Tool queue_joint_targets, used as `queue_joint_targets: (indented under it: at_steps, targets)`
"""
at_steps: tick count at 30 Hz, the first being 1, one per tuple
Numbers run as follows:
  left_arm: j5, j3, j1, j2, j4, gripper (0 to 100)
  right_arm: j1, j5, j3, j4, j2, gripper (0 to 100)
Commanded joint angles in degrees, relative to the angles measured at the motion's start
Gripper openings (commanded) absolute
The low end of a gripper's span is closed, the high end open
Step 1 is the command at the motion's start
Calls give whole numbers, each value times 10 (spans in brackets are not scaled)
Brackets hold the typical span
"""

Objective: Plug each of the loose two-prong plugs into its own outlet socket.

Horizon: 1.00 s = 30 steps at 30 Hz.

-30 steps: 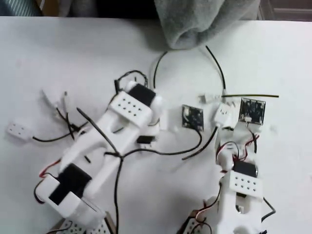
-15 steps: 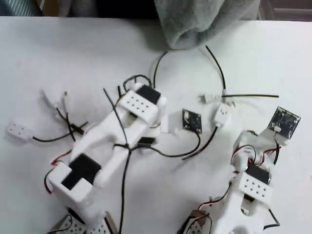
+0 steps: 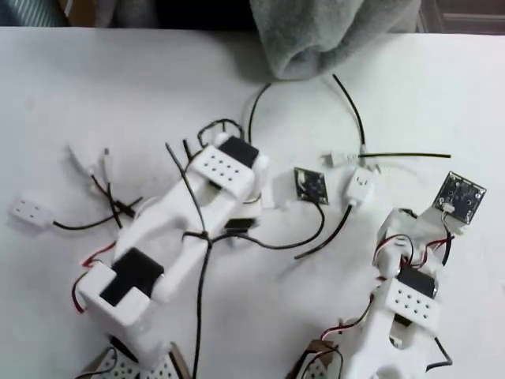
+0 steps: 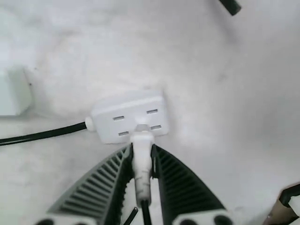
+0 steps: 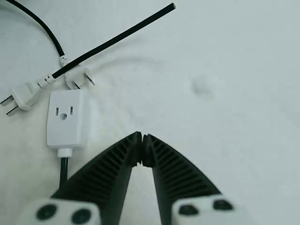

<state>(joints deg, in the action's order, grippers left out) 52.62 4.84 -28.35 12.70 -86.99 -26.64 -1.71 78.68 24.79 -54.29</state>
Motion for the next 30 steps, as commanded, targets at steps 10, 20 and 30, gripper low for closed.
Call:
queue_joint_targets:
  at_steps: [10, 20, 30]
  targets:
    - [-51, -98, -33, 6, -59, 24, 4, -4, -3, -13, 3, 24]
    - [-51, -93, -35, 7, -55, 24, 4, -4, -3, -13, 3, 24]
    - [-53, -83, -44, 72, -27, 24, 1, -5, -3, -13, 3, 24]
